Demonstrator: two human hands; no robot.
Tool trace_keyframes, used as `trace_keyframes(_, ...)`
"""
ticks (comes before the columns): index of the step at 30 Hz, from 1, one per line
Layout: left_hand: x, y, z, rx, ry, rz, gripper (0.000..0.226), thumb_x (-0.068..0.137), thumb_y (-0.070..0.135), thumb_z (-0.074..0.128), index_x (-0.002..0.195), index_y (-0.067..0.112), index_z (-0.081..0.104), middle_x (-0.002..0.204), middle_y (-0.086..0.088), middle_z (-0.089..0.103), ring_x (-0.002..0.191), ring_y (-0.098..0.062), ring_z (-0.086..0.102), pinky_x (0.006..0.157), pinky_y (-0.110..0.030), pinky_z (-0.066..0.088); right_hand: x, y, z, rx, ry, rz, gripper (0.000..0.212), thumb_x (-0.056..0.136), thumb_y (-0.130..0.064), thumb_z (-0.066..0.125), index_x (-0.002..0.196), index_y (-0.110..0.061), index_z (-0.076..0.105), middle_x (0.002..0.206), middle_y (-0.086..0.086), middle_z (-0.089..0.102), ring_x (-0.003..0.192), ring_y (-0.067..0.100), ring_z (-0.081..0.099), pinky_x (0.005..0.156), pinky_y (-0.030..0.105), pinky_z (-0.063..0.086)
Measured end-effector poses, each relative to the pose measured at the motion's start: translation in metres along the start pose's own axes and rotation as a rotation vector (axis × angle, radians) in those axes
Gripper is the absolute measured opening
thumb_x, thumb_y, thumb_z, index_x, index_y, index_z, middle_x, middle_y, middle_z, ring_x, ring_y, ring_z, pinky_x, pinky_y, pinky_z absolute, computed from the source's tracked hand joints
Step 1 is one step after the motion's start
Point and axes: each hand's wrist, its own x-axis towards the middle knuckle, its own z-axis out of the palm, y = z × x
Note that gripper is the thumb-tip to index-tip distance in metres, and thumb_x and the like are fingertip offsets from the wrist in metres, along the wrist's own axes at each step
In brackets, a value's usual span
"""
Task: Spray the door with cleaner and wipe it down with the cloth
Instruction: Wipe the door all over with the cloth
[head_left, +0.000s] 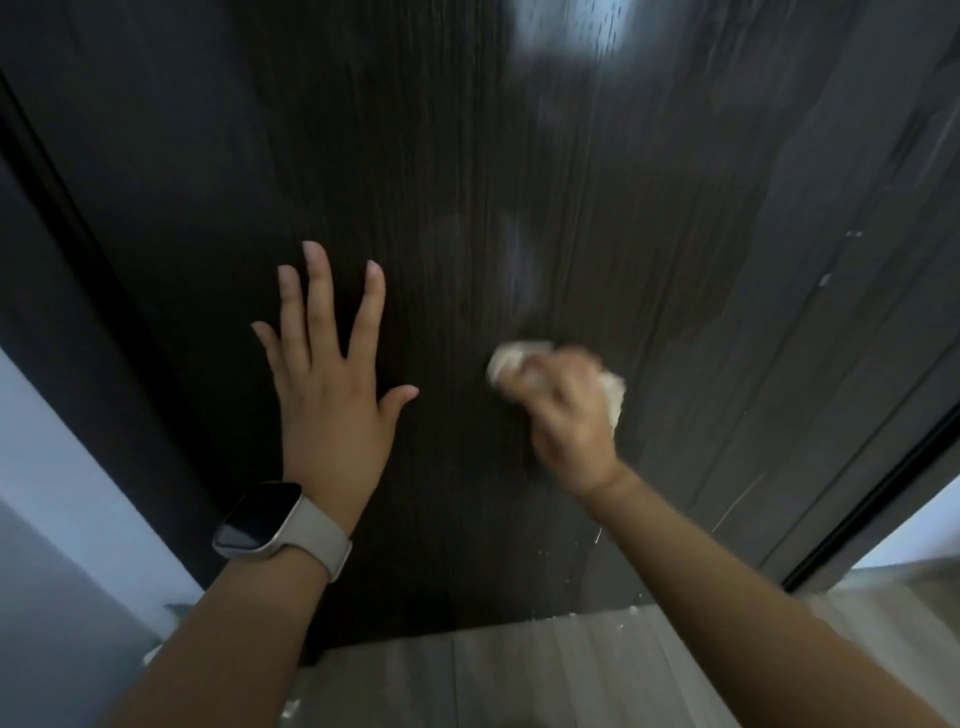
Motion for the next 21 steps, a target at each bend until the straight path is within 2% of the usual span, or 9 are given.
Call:
trace_keyframes(1,0.000,0.001,-0.001,0.005,0.002,-0.004,0.114,0.074,0.031,0.081,0.156,0.028,0.003,0.163,-0.013,-0.010,0.149,-0.034,-0.010,0.116,-0.061,0.004,-0.029,-0.008,0.004,0.027,-0.166,-0.106,0.027,0.092,0.001,0.057,0.118,-0.005,0.057,0.113,0.011,0.051,0.097,0.030,0.051,0.091,0.033,0.037)
trace_keyframes(3,-0.001,0.002,-0.002,0.020,-0.001,-0.008,0.114,0.073,0.032,0.082,0.156,0.029,0.004,0.163,-0.013,-0.008,0.149,-0.034,-0.008,0.116,-0.061,0.007,-0.065,-0.017,0.005,0.085,-0.392,-0.148,0.018,0.100,-0.011,0.049,0.117,-0.006,0.052,0.113,0.007,0.049,0.098,0.027,0.052,0.086,0.033,0.045)
trace_keyframes(6,0.000,0.002,-0.004,0.018,-0.012,-0.008,0.113,0.073,0.032,0.082,0.156,0.029,0.005,0.163,-0.012,-0.008,0.149,-0.034,-0.007,0.116,-0.061,0.009,-0.042,-0.013,0.002,0.132,-0.470,-0.045,0.023,0.099,-0.017,0.051,0.115,-0.005,0.062,0.108,0.009,0.058,0.091,0.030,0.061,0.080,0.036,0.048)
trace_keyframes(8,0.001,0.001,-0.005,0.009,-0.011,-0.009,0.111,0.074,0.027,0.081,0.156,0.030,0.007,0.163,-0.011,-0.008,0.149,-0.033,-0.007,0.116,-0.061,0.010,0.010,-0.009,-0.005,0.086,-0.302,-0.067,0.027,0.100,-0.012,0.048,0.113,-0.001,0.069,0.105,0.019,0.065,0.093,0.034,0.061,0.080,0.037,0.048)
trace_keyframes(12,0.002,0.000,-0.007,0.006,0.009,-0.002,0.104,0.078,0.015,0.077,0.156,0.031,0.011,0.163,-0.009,-0.006,0.149,-0.032,-0.003,0.117,-0.061,0.014,0.122,-0.003,-0.024,-0.029,0.147,0.121,0.033,0.090,0.004,0.045,0.111,-0.001,0.070,0.104,0.024,0.059,0.097,0.025,0.046,0.084,0.023,0.035)
trace_keyframes(14,0.001,0.000,-0.007,-0.005,0.008,0.001,0.104,0.077,0.014,0.077,0.156,0.031,0.011,0.164,-0.008,-0.005,0.149,-0.031,-0.003,0.117,-0.060,0.014,0.124,-0.005,-0.017,-0.044,0.180,0.120,0.031,0.092,0.003,0.046,0.112,0.000,0.068,0.109,0.021,0.055,0.099,0.026,0.047,0.086,0.026,0.037)
trace_keyframes(16,0.000,-0.001,-0.007,-0.014,0.006,-0.002,0.105,0.077,0.014,0.078,0.156,0.031,0.011,0.164,-0.008,-0.005,0.150,-0.030,-0.003,0.117,-0.060,0.014,0.080,-0.017,-0.002,0.026,0.031,-0.008,0.026,0.096,-0.004,0.047,0.112,0.000,0.068,0.111,0.017,0.055,0.098,0.028,0.051,0.085,0.035,0.044)
trace_keyframes(18,-0.001,-0.002,-0.009,-0.023,0.003,0.004,0.105,0.077,0.012,0.076,0.156,0.032,0.010,0.164,-0.008,-0.005,0.150,-0.030,-0.002,0.117,-0.059,0.014,0.017,-0.032,0.011,0.096,-0.289,-0.122,0.026,0.099,-0.010,0.047,0.113,-0.001,0.067,0.110,0.016,0.059,0.094,0.027,0.053,0.078,0.040,0.049)
trace_keyframes(21,-0.001,-0.003,-0.012,-0.011,0.015,0.009,0.104,0.077,0.011,0.075,0.156,0.029,0.010,0.164,-0.007,-0.001,0.150,-0.029,0.001,0.118,-0.057,0.016,-0.030,-0.039,0.017,0.130,-0.638,-0.037,0.049,0.107,-0.025,0.023,0.110,-0.005,0.068,0.101,0.010,0.061,0.087,0.020,0.048,0.072,0.041,0.049)
